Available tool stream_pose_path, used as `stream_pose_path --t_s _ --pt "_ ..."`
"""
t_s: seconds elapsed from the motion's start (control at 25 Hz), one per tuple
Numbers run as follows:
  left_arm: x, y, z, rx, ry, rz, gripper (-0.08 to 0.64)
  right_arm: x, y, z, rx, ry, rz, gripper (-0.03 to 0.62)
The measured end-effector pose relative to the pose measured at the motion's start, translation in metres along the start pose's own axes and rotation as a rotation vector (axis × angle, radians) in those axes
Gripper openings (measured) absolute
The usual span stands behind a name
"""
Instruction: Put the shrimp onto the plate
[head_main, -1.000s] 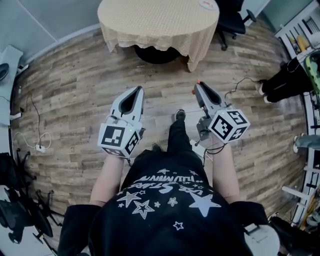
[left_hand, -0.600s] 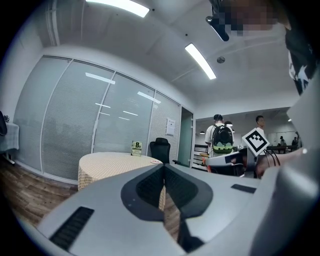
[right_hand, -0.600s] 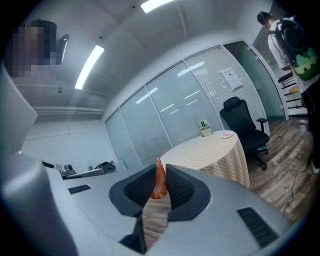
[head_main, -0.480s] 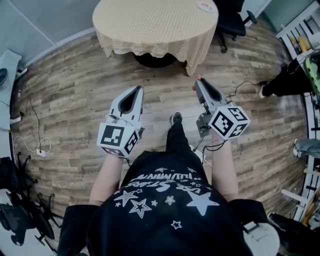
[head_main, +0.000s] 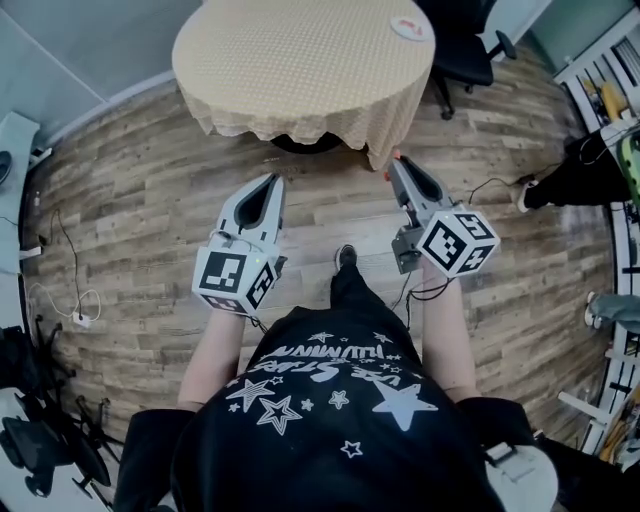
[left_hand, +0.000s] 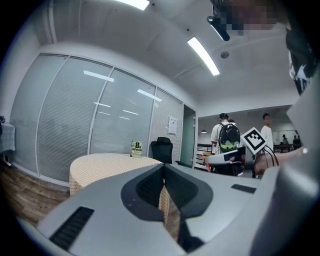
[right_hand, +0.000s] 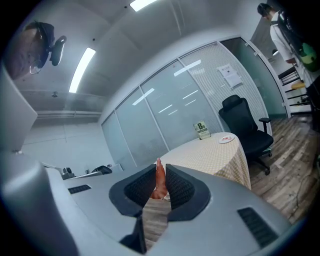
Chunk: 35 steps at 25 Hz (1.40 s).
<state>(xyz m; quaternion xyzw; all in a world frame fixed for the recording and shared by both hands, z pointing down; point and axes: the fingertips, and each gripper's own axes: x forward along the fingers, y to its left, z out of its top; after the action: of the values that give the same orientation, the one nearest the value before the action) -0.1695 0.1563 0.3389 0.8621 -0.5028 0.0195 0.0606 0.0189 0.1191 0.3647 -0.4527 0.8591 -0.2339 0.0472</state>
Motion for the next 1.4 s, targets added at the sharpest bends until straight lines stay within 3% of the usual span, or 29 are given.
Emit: stream_pose_path --t_s 0.96,1.4 --pt "0.172 0.005 0.019 0.007 0.034 0.061 0.009 0.092 -0.133 0.074 0.024 0.046 0.073 0.066" --pt "0.204 -0.006 0.012 0.005 0.070 0.052 0.008 0.105 -0.163 0.085 0.046 0.062 0.085 0.066"
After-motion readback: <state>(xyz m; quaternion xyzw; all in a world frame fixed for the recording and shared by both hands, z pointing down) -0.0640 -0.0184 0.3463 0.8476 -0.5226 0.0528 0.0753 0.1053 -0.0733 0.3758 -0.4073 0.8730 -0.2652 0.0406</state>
